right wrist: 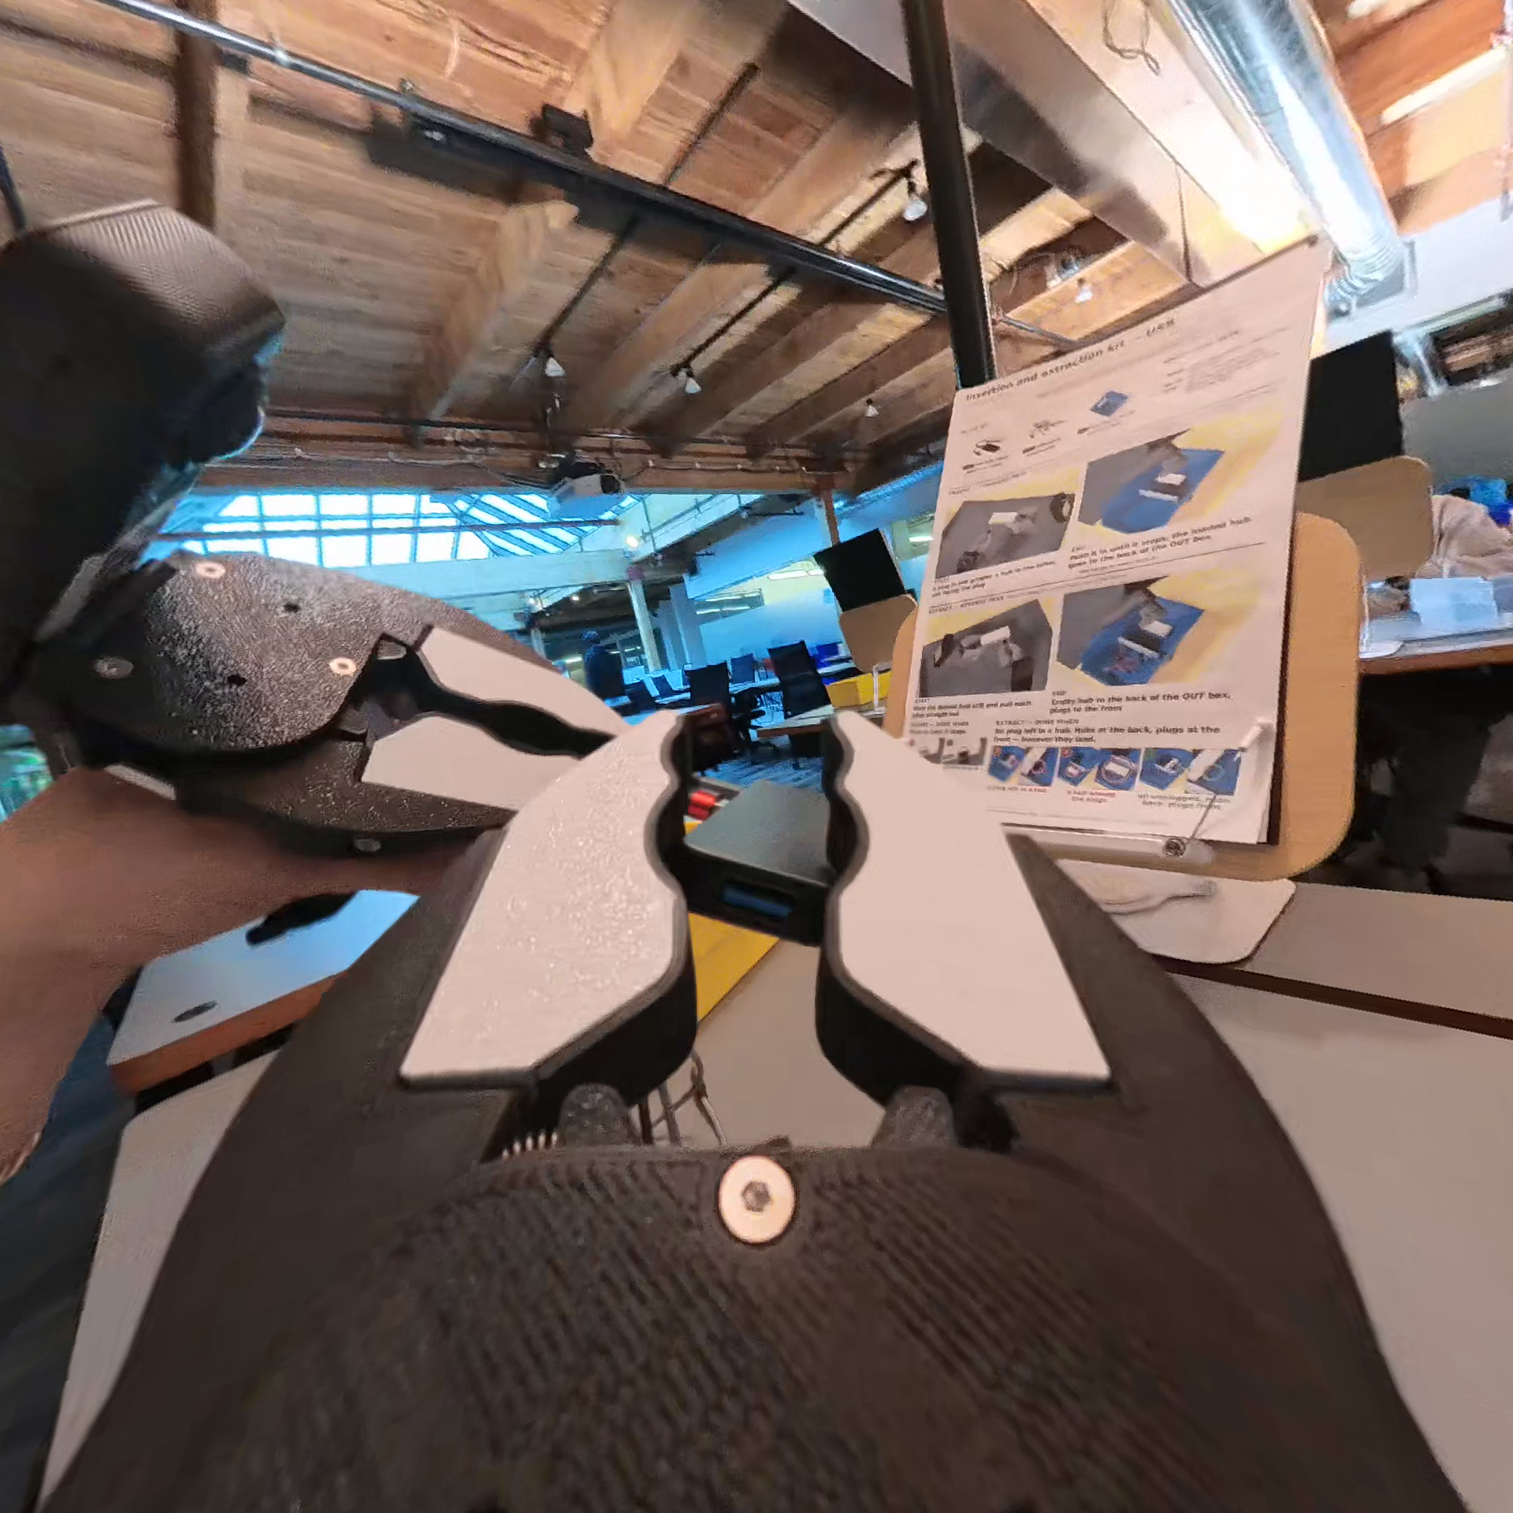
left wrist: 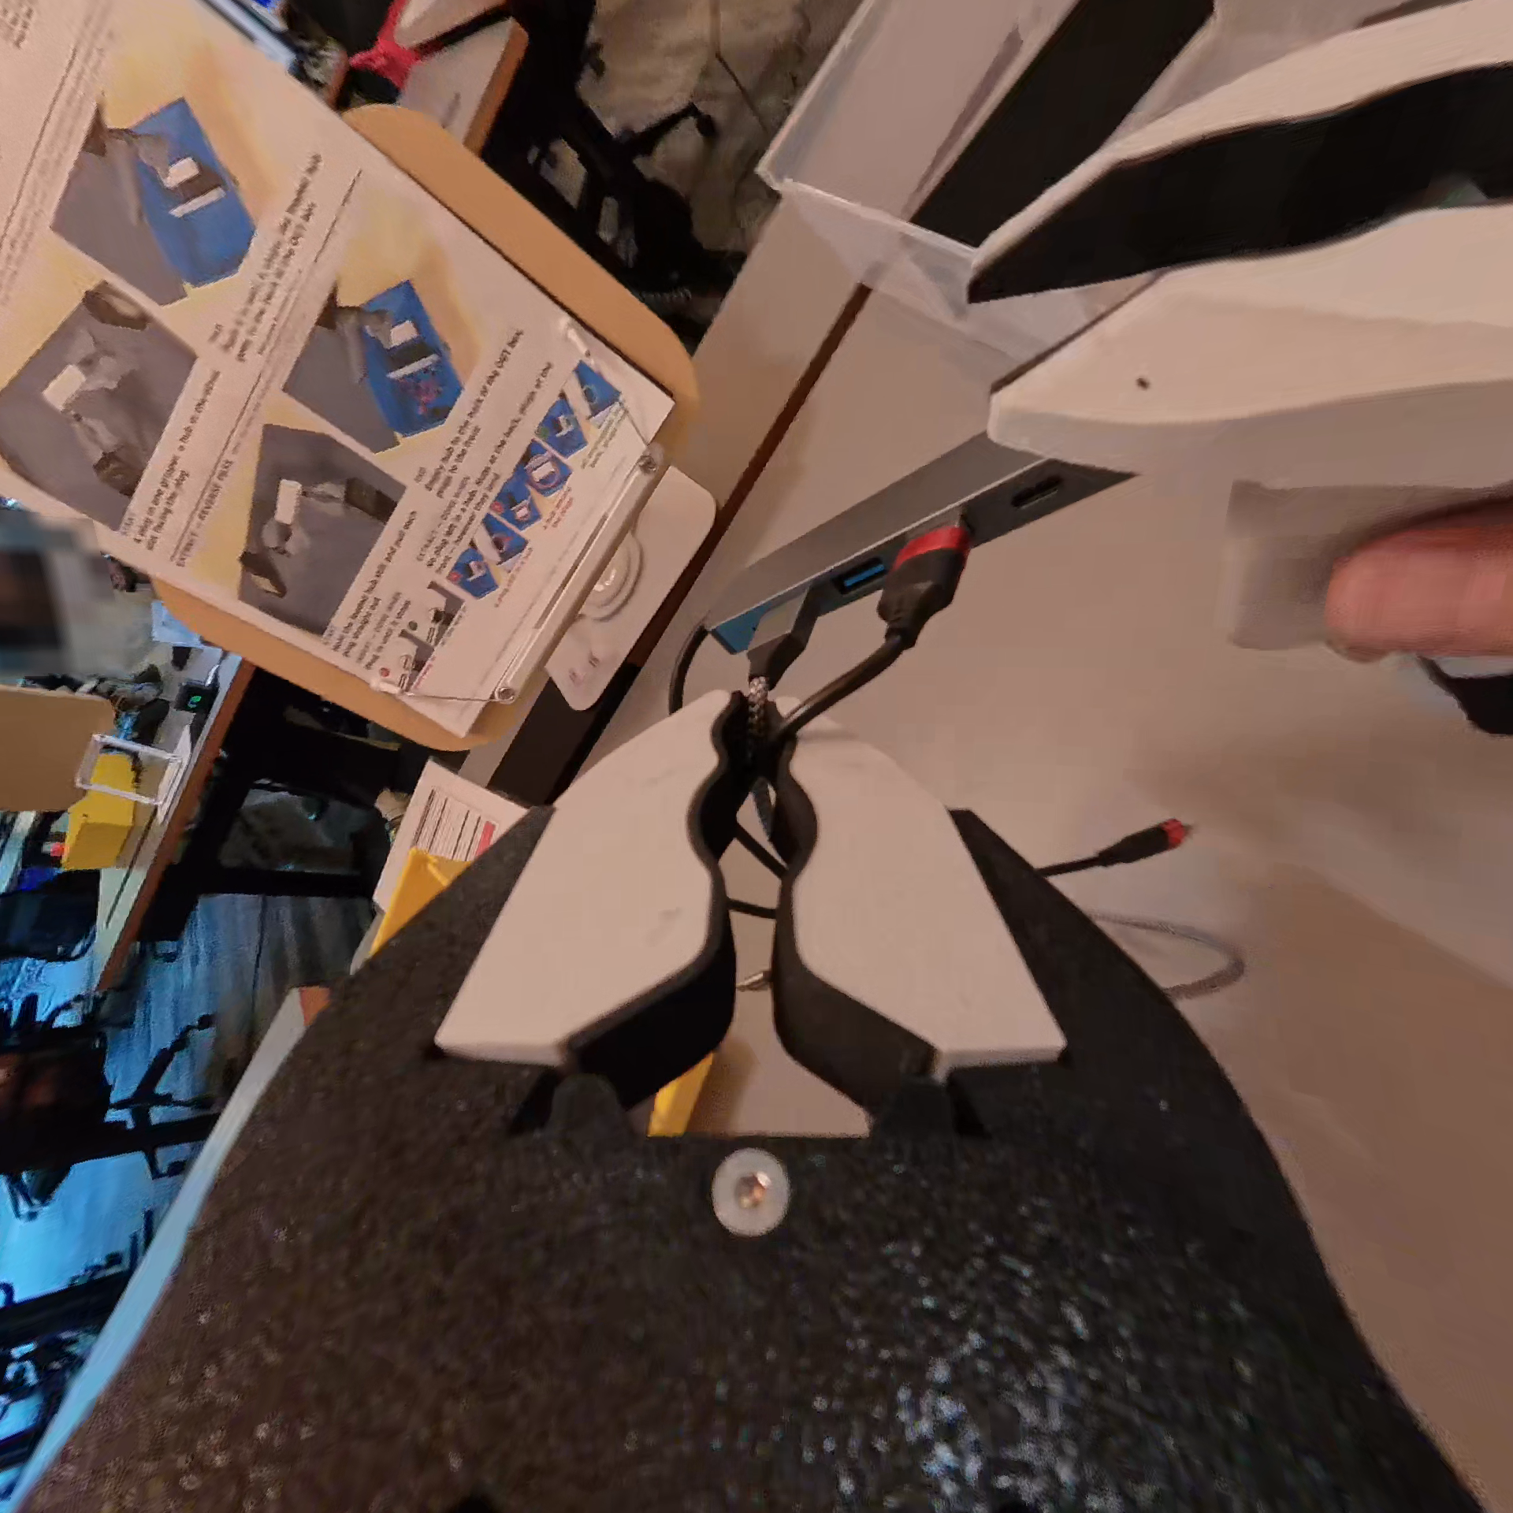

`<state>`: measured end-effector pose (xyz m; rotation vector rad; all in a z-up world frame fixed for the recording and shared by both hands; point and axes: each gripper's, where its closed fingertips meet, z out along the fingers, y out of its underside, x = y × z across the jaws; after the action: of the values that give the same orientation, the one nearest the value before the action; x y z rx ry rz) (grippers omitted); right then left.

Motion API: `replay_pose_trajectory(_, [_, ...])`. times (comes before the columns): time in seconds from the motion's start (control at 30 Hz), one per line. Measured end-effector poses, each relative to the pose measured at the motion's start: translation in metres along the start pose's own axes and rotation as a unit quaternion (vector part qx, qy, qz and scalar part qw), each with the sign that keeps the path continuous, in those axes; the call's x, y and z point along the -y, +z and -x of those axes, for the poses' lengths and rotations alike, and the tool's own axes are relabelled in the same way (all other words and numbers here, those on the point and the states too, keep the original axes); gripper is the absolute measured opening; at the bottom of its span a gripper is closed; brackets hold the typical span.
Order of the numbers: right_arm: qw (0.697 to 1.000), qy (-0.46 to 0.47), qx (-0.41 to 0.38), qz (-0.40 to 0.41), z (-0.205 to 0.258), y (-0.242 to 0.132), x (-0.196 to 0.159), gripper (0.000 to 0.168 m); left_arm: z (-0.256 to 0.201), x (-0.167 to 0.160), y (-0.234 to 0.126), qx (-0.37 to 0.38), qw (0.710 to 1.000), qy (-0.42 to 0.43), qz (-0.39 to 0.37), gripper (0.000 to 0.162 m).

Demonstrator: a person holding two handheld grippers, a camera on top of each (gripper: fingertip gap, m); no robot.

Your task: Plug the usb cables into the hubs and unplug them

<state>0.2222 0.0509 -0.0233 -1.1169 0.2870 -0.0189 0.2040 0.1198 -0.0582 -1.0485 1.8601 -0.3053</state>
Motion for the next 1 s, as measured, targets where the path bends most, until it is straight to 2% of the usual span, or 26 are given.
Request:
replay_pose_trajectory(0.13, [0.999,-0.007,0.001,0.041,-0.009,0.002,-0.013,0.033,0.002,-0.001,0.002,0.037,0.999,-0.032,-0.017,0.002])
replay_pose_trajectory(0.27, [0.996,-0.028,-0.002,0.082,-0.010,0.006,-0.027,0.048,0.015,-0.002,-0.002,0.088,0.996,-0.008,-0.022,0.002])
replay_pose_trajectory(0.37, [0.993,-0.049,0.007,0.107,-0.006,0.007,-0.036,0.039,0.018,0.000,-0.006,0.097,0.994,-0.014,-0.043,0.002])
replay_pose_trajectory(0.47, [0.996,-0.037,0.019,0.077,-0.002,0.007,-0.029,0.027,0.013,0.000,-0.007,0.090,0.994,-0.011,-0.055,0.002])
replay_pose_trajectory(0.6, [0.997,-0.034,0.010,0.061,-0.005,0.006,-0.025,0.044,0.007,-0.008,-0.005,0.095,0.994,-0.012,-0.049,0.002])
replay_pose_trajectory(0.9, [0.999,-0.040,0.028,0.009,0.006,0.005,-0.021,0.036,-0.003,-0.019,-0.003,0.082,0.996,-0.026,-0.037,0.002])
replay_pose_trajectory(1.0, [0.997,-0.051,0.038,0.050,0.007,0.007,-0.033,0.036,-0.001,-0.024,-0.002,0.083,0.995,-0.035,-0.032,0.002])
